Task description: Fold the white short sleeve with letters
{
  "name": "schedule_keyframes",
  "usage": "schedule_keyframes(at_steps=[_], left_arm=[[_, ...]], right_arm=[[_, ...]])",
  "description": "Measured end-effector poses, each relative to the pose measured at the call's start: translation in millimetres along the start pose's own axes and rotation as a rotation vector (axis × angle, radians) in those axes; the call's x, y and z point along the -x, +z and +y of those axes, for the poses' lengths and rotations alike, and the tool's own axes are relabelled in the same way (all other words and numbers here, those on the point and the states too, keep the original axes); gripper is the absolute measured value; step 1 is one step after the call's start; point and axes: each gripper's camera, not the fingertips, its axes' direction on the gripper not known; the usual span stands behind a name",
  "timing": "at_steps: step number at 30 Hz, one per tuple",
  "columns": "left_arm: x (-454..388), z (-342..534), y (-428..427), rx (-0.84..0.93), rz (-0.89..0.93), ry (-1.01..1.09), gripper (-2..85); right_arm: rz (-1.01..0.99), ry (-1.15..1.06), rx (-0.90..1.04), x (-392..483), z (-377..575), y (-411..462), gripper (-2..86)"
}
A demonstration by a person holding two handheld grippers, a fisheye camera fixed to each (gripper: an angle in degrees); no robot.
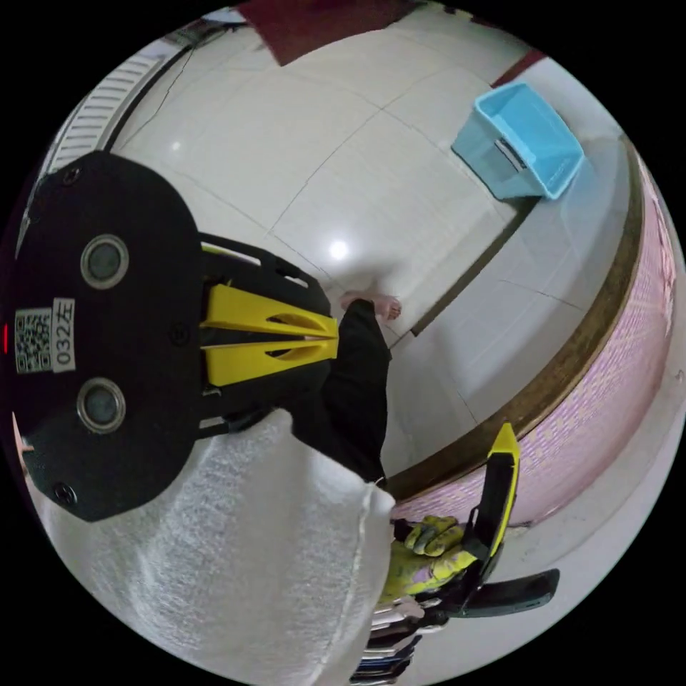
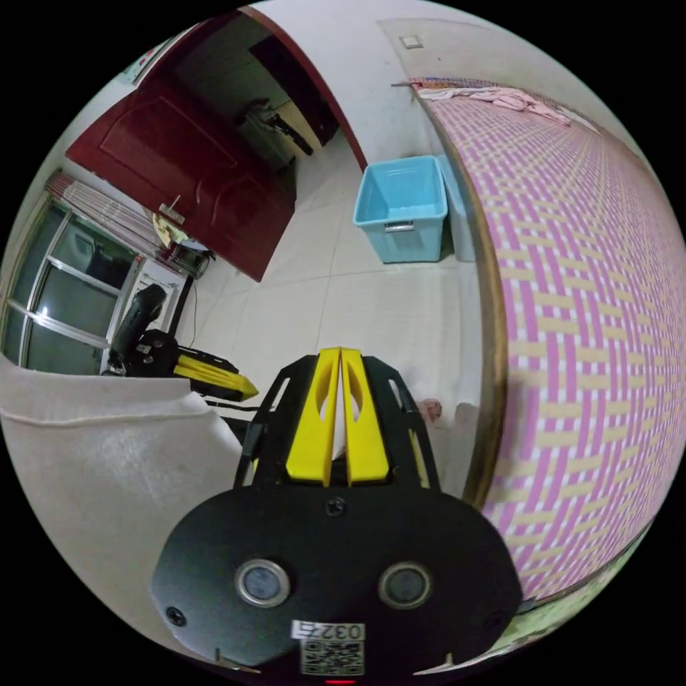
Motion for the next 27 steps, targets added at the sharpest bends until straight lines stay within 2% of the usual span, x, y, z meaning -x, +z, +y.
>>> schedule_keyframes(at_steps=[3, 7, 12, 16, 18, 20, 22, 27], left_arm=[[13.6, -86.5, 6.6, 0.072, 0.008, 0.088, -0.9], [20.7, -206.4, 18.0, 0.108, -0.1, 0.235, -0.9], [16.7, -318.9, 59.9, 0.121, -0.061, 0.388, -0.8], [18.1, -401.8, 112.1, 0.177, 0.104, 0.511, -0.3], [19.4, -434.3, 127.7, 0.169, 0.072, 0.595, 0.8], [23.6, -481.9, 148.9, 0.184, -0.009, 0.679, 6.2], [31.8, -522.2, 162.5, 0.201, -0.005, 0.725, 7.1], [48.1, -624.0, 173.2, 0.116, -0.052, 0.903, 8.1]], right_arm=[[-0.001, 0.021, -0.045, -41.0, -40.3, -33.0, -1.0], [0.046, 0.056, -0.118, -88.2, -77.1, -84.7, -1.0], [0.137, 0.192, -0.054, -137.6, -95.2, -115.3, -1.0], [0.242, 0.366, -0.031, -167.4, -100.9, -139.8, -1.0], [0.275, 0.478, -0.043, -180.1, -105.2, -152.1, -1.0], [0.332, 0.604, -0.075, -192.1, -116.2, -171.1, -1.0], [0.37, 0.672, -0.106, -198.5, -130.2, -185.8, -1.0], [0.479, 0.92, -0.203, -217.8, -185.2, -230.3, -1.0]])
